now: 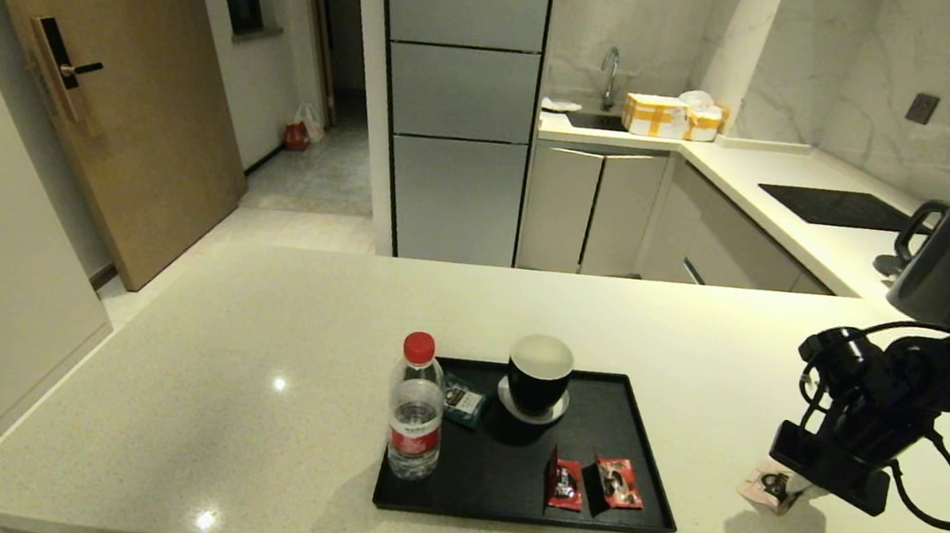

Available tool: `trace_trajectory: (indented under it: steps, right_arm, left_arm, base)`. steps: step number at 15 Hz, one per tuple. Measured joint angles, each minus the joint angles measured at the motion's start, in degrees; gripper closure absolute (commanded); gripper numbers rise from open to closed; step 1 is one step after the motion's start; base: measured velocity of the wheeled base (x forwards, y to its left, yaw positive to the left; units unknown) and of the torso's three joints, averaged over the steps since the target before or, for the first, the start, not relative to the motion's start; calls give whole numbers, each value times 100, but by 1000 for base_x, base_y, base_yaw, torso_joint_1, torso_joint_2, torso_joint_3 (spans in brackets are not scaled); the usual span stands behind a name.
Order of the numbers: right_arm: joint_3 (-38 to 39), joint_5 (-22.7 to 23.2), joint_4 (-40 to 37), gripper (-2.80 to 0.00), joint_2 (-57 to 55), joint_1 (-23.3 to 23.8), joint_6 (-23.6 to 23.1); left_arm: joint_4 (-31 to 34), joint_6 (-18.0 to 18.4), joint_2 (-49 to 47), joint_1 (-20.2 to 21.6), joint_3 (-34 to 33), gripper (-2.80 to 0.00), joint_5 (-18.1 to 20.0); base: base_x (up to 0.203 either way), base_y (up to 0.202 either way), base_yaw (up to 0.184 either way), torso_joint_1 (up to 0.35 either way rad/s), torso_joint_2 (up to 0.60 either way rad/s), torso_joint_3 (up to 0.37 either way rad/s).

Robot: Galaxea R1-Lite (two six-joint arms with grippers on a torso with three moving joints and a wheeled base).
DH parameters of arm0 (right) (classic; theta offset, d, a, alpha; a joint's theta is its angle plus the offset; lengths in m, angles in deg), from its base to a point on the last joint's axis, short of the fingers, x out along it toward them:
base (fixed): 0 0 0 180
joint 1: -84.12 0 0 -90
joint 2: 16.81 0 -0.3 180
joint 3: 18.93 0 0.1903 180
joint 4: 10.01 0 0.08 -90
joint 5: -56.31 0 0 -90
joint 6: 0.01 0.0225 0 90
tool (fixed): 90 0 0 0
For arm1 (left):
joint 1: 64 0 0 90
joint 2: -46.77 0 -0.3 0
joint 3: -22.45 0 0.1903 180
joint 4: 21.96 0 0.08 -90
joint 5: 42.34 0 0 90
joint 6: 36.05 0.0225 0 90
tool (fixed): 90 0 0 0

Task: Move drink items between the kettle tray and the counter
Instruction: Return the tea bag to its original position

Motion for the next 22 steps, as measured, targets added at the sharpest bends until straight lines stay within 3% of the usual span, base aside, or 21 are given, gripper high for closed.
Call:
trace_trajectory:
  steps: [3,6,9,13,17,22]
  right_arm:
    - [-11,-11,-46,0,410,-158,-61]
    - [-164,-50,-101,0,793,-714,-105]
    - [-895,-56,-709,0,892,-1343,-227]
    - [-2064,-59,-1512,0,383,-2056,-835]
    - [-2591,-47,-1575,0,-454,-2274,-1026]
    - [-2527,-86,-1140,0,-762,-2300,-1168]
  left_arm:
    - [0,2,0,5,0,0,-2]
    - [0,0,0,0,0,0,0]
    - [0,0,0,0,0,0,0]
    - [0,1,0,5,0,0,-2]
    - [0,-1,0,0,0,0,-2]
    - [0,0,0,5,0,0,-1]
  base:
    - [0,0,0,0,0,0]
    - [0,0,0,0,0,0]
    - [0,0,0,0,0,0]
    - [0,0,0,0,0,0]
    - [0,0,0,0,0,0]
    - [0,0,0,0,0,0]
